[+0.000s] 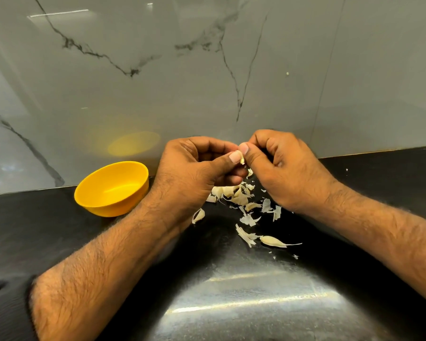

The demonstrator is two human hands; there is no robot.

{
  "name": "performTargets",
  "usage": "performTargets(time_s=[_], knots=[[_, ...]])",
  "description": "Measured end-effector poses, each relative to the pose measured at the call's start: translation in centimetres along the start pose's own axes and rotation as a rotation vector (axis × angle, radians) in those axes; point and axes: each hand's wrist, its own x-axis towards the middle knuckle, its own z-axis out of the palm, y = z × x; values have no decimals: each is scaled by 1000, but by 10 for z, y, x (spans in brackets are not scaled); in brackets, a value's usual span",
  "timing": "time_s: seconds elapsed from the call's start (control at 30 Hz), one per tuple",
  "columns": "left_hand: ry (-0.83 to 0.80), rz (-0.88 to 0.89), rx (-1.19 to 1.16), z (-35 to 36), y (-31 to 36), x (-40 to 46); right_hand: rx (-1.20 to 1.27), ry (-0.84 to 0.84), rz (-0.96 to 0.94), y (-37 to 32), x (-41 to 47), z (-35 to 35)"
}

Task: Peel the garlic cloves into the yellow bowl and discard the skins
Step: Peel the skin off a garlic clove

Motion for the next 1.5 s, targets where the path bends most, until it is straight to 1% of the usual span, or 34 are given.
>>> performTargets(time_s=[0.13,0.27,0.4,0.5,0.67,0.9,1.1,1.23,1.4,1.5], knots=[[-28,-9,-28,-2,3,1,11,16,-29,-3,3,-6],[-21,-2,-97,-8,4,5,96,-27,-52,0,4,-10],[-25,20,-75,-11,3,7,144,-53,-88,4,6,-15],[-23,38,-2,-12,2,6,146,-67,-108,3,5,-17],[-35,80,81,-14,2,6,230,-77,-75,5,7,-19],[21,236,257,-12,2,3,366,-148,-71,6,7,-20],[2,305,371,-15,2,4,382,-136,-77,7,8,-22],[42,360,457,-16,1,6,427,-145,-96,5,7,-25],[31,405,603,-14,2,3,256,-101,-134,4,7,-24],[23,416,600,-16,4,4,189,-75,-154,5,8,-26]])
